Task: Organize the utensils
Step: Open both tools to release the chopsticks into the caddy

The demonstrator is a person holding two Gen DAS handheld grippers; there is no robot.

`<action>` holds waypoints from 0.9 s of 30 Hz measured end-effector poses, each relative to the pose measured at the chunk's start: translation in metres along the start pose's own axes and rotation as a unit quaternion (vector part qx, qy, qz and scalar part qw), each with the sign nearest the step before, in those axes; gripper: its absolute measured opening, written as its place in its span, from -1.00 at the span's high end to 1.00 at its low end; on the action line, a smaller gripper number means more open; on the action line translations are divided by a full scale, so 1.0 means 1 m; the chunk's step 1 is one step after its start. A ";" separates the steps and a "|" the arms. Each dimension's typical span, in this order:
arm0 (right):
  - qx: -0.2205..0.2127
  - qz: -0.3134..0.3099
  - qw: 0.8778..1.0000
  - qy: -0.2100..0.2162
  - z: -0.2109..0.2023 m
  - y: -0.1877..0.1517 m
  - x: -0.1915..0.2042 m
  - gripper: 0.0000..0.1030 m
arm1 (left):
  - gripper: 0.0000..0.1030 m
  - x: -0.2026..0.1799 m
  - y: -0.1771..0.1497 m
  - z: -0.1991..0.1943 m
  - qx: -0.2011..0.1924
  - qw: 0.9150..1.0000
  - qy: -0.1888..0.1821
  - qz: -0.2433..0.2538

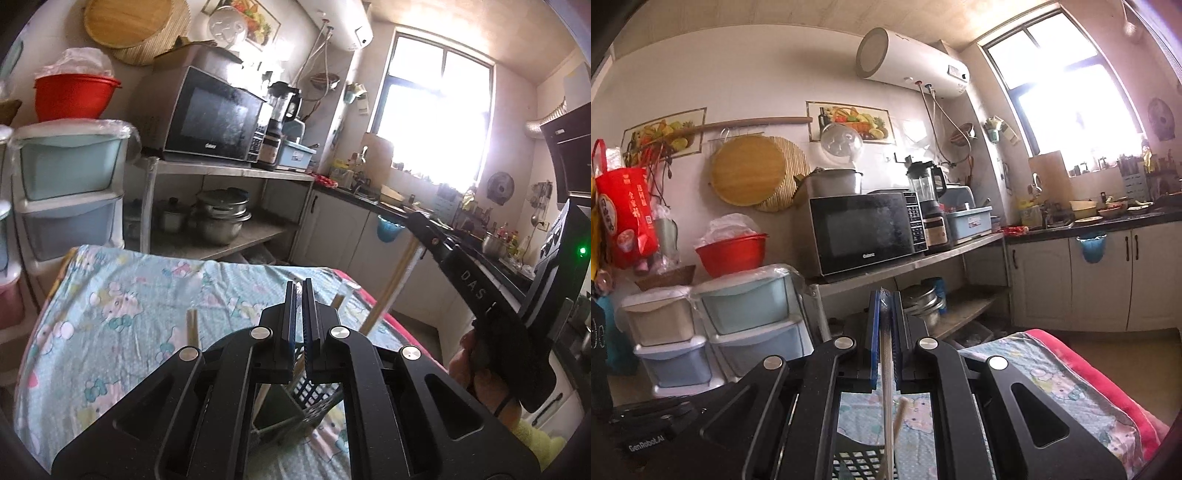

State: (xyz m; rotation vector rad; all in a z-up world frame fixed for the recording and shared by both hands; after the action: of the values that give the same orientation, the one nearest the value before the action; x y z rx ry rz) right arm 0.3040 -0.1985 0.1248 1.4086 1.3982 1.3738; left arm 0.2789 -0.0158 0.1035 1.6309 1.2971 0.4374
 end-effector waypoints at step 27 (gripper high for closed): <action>0.076 0.033 0.997 -0.005 -0.028 -0.043 -0.031 0.23 | 0.86 0.002 -0.026 -0.018 0.005 0.999 0.037 -0.010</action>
State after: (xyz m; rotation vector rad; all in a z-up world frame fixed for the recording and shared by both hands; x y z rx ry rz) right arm 0.2730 -0.2269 0.0827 1.5694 1.4882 1.3223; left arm 0.2516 -0.0065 0.0896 1.6218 1.3715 0.4830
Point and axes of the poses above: each gripper's, at about its wrist camera, not at the fingertips, and z roughly the way its jaws point, x to its left, y to its top, the point moved 5 cm from there along z, roughly the way its jaws point, and after that the axes turned 10 degrees about x, right-handed, at the moved point
